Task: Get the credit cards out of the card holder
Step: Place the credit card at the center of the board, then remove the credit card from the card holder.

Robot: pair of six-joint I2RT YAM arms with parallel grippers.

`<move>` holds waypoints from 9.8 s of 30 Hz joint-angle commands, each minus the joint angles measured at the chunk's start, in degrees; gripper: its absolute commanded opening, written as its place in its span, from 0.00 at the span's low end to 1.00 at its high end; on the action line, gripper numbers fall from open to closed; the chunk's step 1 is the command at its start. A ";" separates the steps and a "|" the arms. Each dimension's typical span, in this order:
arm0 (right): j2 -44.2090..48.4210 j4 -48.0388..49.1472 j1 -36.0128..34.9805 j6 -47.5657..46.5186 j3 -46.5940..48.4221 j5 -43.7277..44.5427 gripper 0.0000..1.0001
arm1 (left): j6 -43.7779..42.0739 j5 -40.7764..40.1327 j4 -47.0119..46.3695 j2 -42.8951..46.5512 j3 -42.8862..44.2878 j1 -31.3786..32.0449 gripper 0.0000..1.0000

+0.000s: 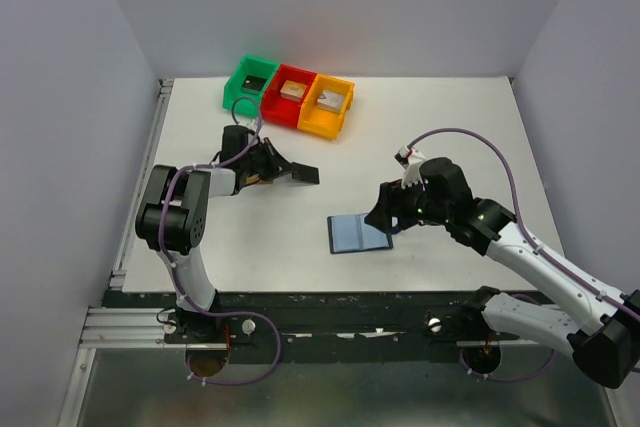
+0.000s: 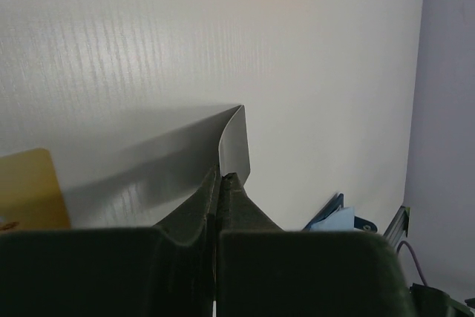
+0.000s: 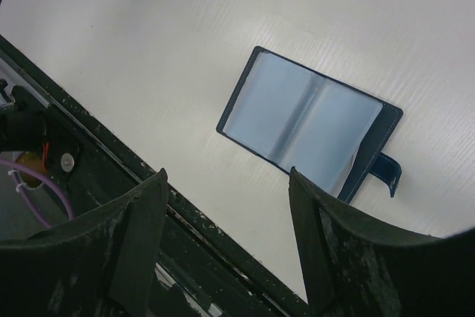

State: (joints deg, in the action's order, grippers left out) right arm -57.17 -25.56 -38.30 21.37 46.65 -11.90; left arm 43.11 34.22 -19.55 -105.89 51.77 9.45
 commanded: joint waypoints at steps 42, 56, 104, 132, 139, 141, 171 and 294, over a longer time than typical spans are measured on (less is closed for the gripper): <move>-5.94 -6.26 10.53 7.38 -2.09 15.68 0.89 | -0.33 -40.30 29.74 31.52 -4.66 6.80 0.60; -14.10 -4.32 11.15 6.50 -3.85 12.34 0.56 | 7.79 -13.72 12.48 37.24 -18.03 9.17 0.99; -19.82 2.27 11.15 4.74 -5.78 1.53 0.00 | -2.24 -16.37 16.47 23.10 -10.72 29.04 0.80; -20.62 3.06 11.15 4.56 -5.87 0.83 0.00 | -3.38 -14.00 17.00 16.77 -8.97 30.10 0.81; -21.06 3.32 11.15 4.48 -5.79 0.39 0.00 | -3.65 -12.69 16.30 15.89 -8.53 30.36 0.81; -21.23 3.33 11.15 4.56 -5.79 0.13 0.00 | -3.82 -12.25 16.04 15.62 -8.44 30.54 0.81; -22.20 3.94 11.15 4.30 -5.70 -1.20 0.00 | -11.03 -8.82 13.13 17.29 -4.48 35.72 0.77; -14.73 8.25 11.06 3.59 -8.07 -10.60 0.00 | -14.54 -32.72 29.92 11.15 5.09 42.84 0.81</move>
State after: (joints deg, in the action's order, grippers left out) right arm -71.94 -17.61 -27.27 25.45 38.35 -23.00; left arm 30.57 -0.71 9.34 -92.47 54.37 50.39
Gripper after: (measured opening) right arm 0.024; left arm 0.802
